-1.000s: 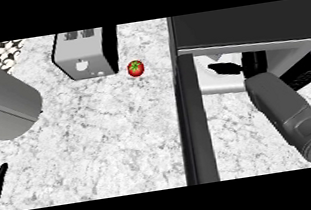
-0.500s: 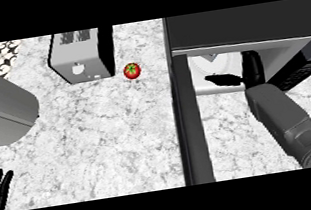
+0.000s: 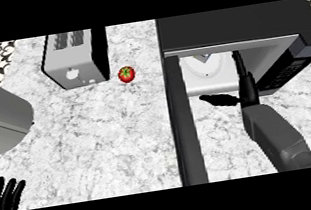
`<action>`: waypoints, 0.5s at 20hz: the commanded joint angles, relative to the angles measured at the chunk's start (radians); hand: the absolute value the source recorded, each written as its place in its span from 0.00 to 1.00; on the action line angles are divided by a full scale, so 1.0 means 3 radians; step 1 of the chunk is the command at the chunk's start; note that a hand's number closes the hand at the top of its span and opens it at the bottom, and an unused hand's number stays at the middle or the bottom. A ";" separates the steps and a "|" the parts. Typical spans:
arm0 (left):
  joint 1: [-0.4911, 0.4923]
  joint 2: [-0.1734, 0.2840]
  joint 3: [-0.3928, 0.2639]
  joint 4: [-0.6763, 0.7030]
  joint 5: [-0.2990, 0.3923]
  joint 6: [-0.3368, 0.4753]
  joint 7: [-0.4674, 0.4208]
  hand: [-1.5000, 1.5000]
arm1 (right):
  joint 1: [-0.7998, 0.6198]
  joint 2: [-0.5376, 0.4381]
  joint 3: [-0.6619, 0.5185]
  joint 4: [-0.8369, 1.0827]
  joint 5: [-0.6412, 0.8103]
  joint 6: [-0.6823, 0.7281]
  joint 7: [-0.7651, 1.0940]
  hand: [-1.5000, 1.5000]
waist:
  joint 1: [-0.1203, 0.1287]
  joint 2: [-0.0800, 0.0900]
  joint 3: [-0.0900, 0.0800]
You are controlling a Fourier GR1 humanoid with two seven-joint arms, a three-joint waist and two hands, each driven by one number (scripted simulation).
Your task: Pick up the milk, place it into the microwave and close the microwave
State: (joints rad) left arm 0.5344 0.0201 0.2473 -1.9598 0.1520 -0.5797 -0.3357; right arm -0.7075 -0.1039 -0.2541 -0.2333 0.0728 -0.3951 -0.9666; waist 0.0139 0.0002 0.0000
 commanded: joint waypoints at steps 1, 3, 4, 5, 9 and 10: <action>0.0110 0.0012 -0.0088 0.0012 0.0079 -0.0222 -0.0055 0.00 | 0.0259 0.0061 0.0034 -0.0130 -0.0069 0.0490 -0.0104 0.00 | -0.0047 -0.0014 -0.0001; -0.0019 -0.0064 -0.0309 0.0038 -0.0062 -0.0134 -0.0024 0.00 | 0.0425 0.0212 0.0117 -0.0240 -0.0059 0.0660 -0.0207 0.00 | -0.0109 -0.0029 -0.0003; 0.0191 -0.0062 -0.0352 -0.0085 -0.0065 -0.0258 -0.0042 0.00 | 0.0440 0.0183 0.0123 -0.0281 -0.0087 0.0802 -0.0142 0.00 | -0.0083 -0.0030 -0.0002; 0.0240 -0.0007 -0.0324 -0.0103 0.0014 -0.0326 -0.0010 0.00 | 0.0546 0.0150 0.0153 -0.0394 -0.0095 0.0910 -0.0186 0.00 | -0.0100 -0.0037 -0.0003; 0.0308 -0.0065 -0.0561 -0.0137 -0.0161 -0.0332 -0.0112 0.00 | 0.0951 0.0311 0.0232 -0.0769 -0.0177 0.1089 -0.0296 0.00 | -0.0100 -0.0038 -0.0005; 0.0073 -0.0066 -0.0628 -0.0198 -0.0107 -0.0223 0.0194 0.00 | 0.1053 0.0340 0.0347 -0.0915 -0.0125 0.1059 -0.0224 0.00 | -0.0142 -0.0039 -0.0005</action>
State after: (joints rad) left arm 0.5806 0.0075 0.1199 -1.9968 0.1338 -0.6554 -0.3260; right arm -0.4886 -0.0323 -0.1903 -0.4079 0.0401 -0.1447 -1.0113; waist -0.0178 -0.0099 -0.0011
